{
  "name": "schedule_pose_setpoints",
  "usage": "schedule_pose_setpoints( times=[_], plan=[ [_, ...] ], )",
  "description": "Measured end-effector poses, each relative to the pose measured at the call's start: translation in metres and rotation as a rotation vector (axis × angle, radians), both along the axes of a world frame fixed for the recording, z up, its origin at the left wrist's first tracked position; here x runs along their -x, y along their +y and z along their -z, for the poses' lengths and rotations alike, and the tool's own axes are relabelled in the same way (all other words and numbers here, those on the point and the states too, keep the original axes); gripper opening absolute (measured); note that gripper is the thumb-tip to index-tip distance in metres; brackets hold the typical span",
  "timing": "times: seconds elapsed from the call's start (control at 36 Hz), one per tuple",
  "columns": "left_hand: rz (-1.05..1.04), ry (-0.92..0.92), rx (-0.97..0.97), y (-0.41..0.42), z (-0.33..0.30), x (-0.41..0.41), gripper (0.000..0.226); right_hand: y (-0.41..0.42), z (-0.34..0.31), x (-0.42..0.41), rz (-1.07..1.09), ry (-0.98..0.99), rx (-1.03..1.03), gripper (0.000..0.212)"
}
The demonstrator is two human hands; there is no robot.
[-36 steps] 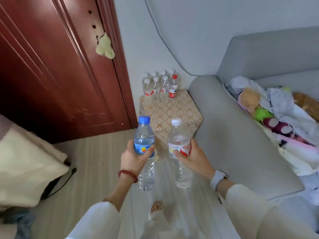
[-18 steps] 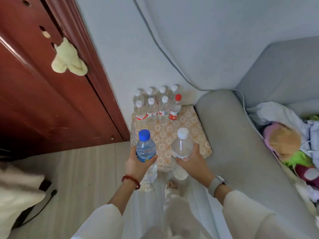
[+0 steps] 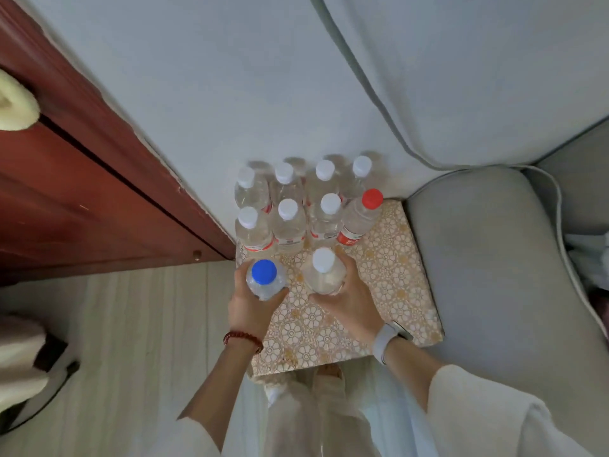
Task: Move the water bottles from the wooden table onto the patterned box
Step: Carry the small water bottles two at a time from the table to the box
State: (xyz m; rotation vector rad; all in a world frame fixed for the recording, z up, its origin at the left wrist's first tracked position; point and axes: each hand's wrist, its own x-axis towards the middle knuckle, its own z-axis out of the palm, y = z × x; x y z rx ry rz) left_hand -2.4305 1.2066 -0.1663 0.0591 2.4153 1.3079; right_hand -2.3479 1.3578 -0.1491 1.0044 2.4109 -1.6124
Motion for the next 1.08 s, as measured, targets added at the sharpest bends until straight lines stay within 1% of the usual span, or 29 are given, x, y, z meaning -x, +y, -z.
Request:
schedule_pose_setpoints(
  times=[0.14, 0.28, 0.39, 0.44, 0.53, 0.58, 0.64, 0.69, 0.75, 0.83, 0.89, 1.08],
  plan=[
    [-0.003, 0.013, 0.010, 0.005, 0.018, 0.013, 0.065, -0.003, 0.023, 0.020, 0.031, 0.050, 0.069, 0.072],
    [-0.016, 0.000, -0.032, 0.002, 0.025, 0.017, 0.071, -0.008, 0.040, 0.017, 0.006, 0.080, 0.113, 0.072],
    [0.090, -0.033, -0.075, -0.006, 0.026, 0.019, 0.079, -0.008, 0.036, 0.015, -0.046, 0.098, 0.141, 0.081],
    [0.149, 0.011, -0.078, -0.009, 0.020, 0.021, 0.081, -0.003, 0.030, 0.016, -0.097, 0.097, 0.100, 0.087],
    [0.219, 0.115, -0.090, -0.011, 0.008, 0.028, 0.077, 0.003, 0.025, 0.018, -0.212, 0.069, -0.021, 0.082],
    [0.272, 0.158, -0.077, -0.011, 0.001, 0.034, 0.072, 0.004, 0.024, 0.021, -0.210, 0.062, -0.039, 0.078],
    [0.306, 0.178, -0.052, -0.012, -0.002, 0.037, 0.066, 0.003, 0.025, 0.024, -0.161, 0.080, -0.025, 0.075],
    [0.289, 0.184, -0.056, -0.012, -0.003, 0.036, 0.062, -0.001, 0.026, 0.027, -0.103, 0.100, -0.022, 0.074],
    [0.219, 0.185, -0.070, -0.013, -0.002, 0.034, 0.060, -0.006, 0.027, 0.031, -0.051, 0.120, -0.029, 0.074],
    [0.082, 0.197, -0.061, -0.013, -0.003, 0.032, 0.057, -0.013, 0.028, 0.037, -0.027, 0.129, -0.063, 0.077],
    [0.030, 0.202, -0.041, -0.012, -0.004, 0.034, 0.057, -0.017, 0.026, 0.042, -0.027, 0.123, -0.081, 0.078],
    [0.122, 0.182, -0.011, -0.005, -0.006, 0.039, 0.059, -0.024, 0.020, 0.055, 0.007, 0.135, -0.040, 0.074]
  ],
)
